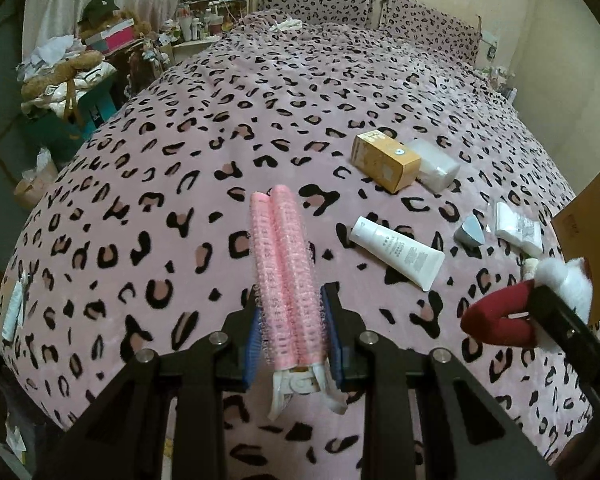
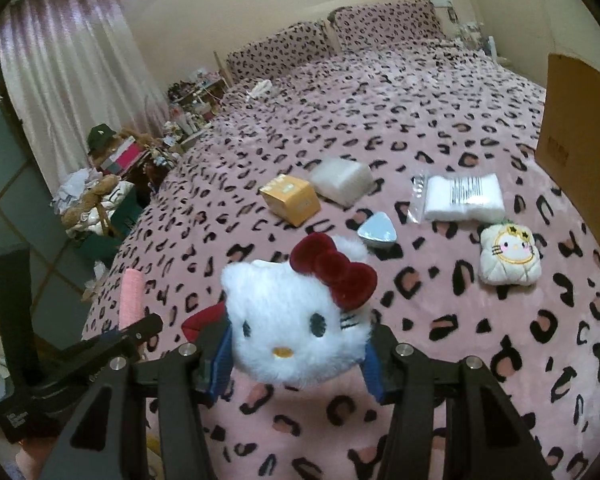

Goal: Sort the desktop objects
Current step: 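Lift the pink roller with the left tool while the right tool lifts the plush, then carry the pink roller and Hello Kitty plush with both tools toward the cardboard box, then lower both tools into the box and open them, releasing roller and plush, then move both open tools back over the remaining items on the bed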

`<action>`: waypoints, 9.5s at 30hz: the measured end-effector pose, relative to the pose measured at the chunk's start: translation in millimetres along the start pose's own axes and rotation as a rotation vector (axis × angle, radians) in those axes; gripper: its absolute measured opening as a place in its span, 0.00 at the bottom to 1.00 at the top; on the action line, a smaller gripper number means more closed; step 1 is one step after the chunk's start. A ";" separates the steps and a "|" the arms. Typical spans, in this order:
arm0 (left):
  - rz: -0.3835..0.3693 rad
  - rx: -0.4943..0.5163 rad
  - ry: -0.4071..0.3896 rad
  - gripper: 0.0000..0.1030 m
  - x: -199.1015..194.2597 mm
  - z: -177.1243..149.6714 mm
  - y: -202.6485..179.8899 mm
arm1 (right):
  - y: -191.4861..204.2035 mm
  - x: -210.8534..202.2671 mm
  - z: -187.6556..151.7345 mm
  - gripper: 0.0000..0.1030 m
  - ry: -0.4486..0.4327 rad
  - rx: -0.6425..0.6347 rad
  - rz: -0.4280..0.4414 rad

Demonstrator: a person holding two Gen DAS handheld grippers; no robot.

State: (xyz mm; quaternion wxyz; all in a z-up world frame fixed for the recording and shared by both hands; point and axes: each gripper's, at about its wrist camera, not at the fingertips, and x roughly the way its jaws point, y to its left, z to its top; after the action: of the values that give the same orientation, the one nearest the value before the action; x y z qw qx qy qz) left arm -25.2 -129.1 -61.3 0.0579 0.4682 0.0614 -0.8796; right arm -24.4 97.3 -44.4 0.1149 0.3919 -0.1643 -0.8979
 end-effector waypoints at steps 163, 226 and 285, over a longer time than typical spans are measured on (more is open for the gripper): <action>-0.541 0.676 0.071 0.27 -49.3 1.0 -415.3 | -242.2 -212.1 47.4 0.51 -0.226 0.198 -0.514; -0.634 0.844 0.203 0.29 64.6 95.4 -567.8 | -334.7 -91.9 146.3 0.54 -0.018 0.249 -0.509; -0.422 0.529 0.015 0.80 -51.6 88.3 -329.9 | -200.7 -175.6 130.8 0.61 -0.048 0.181 -0.406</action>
State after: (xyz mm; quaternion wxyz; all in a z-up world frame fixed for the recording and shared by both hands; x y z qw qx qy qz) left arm -121.2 184.0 48.2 -0.2491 0.4502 -0.0728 -0.8544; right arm -19.9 367.5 78.9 -0.1078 0.4044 -0.1648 -0.8931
